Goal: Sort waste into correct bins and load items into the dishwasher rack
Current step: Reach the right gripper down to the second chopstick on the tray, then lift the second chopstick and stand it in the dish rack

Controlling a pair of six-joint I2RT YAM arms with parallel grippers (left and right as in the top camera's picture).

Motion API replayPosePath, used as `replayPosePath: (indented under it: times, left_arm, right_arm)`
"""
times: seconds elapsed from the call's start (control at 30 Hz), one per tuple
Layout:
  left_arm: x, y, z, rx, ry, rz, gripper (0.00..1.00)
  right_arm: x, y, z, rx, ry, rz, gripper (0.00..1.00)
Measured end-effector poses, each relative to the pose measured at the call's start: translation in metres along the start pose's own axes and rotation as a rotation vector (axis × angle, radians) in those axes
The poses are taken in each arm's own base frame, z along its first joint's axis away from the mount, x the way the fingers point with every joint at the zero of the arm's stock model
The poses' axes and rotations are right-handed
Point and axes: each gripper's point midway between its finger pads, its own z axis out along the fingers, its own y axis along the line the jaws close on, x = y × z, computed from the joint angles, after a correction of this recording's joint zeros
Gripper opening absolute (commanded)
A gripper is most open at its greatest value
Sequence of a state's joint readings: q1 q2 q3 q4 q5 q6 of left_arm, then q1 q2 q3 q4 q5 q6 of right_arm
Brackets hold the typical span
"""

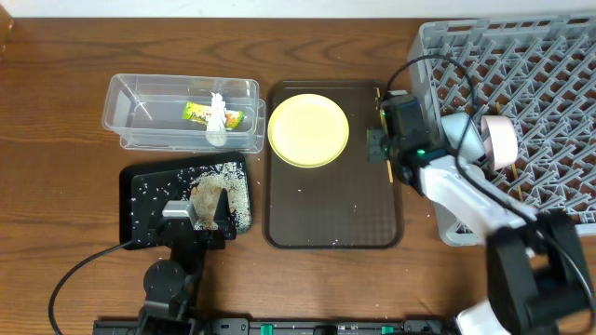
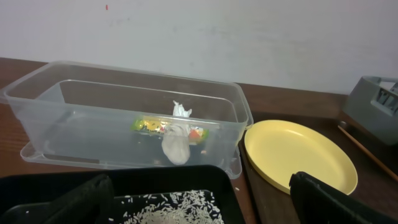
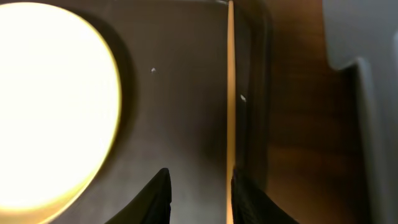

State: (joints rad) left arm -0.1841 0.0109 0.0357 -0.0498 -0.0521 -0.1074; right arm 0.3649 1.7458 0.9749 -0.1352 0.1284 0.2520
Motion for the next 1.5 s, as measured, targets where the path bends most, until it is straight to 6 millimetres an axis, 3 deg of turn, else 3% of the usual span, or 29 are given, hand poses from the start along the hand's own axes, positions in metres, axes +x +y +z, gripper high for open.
replayPosePath:
  times: [0.2, 0.3, 0.33, 0.43, 0.57, 0.8, 1.0, 1.1, 1.27, 1.5]
  left_arm:
    - [0.0, 0.0, 0.0, 0.0, 0.0, 0.0, 0.93]
    - [0.0, 0.0, 0.0, 0.0, 0.0, 0.0, 0.93]
    - [0.0, 0.0, 0.0, 0.0, 0.0, 0.0, 0.93]
    - [0.0, 0.0, 0.0, 0.0, 0.0, 0.0, 0.93]
    - [0.0, 0.0, 0.0, 0.0, 0.0, 0.0, 0.93]
    - [0.0, 0.0, 0.0, 0.0, 0.0, 0.0, 0.93]
    - [0.0, 0.0, 0.0, 0.0, 0.0, 0.0, 0.93]
    - [0.0, 0.0, 0.0, 0.0, 0.0, 0.0, 0.93]
    - [0.0, 0.0, 0.0, 0.0, 0.0, 0.0, 0.93]
    - [0.0, 0.0, 0.0, 0.0, 0.0, 0.0, 0.93]
  right_arm:
    - [0.029, -0.007, 0.039, 0.048, 0.071, -0.015, 0.28]
    - [0.03, -0.009, 0.042, 0.06, 0.073, -0.018, 0.13]
    - [0.03, -0.009, 0.041, 0.06, 0.075, -0.018, 0.12]
    - [0.032, -0.008, 0.041, 0.052, 0.086, -0.016, 0.25]
    - [0.033, -0.003, 0.041, 0.023, 0.1, -0.017, 0.31]
    - [0.041, 0.013, 0.023, -0.076, 0.155, -0.016, 0.34]
    - [0.038, 0.013, -0.033, -0.103, 0.198, 0.064, 0.29]
    - [0.049, 0.008, -0.055, -0.08, 0.256, 0.143, 0.29]
    - [0.076, 0.007, -0.053, -0.041, 0.35, 0.21, 0.28]
    - [0.119, 0.022, -0.029, 0.007, 0.479, 0.227, 0.23]
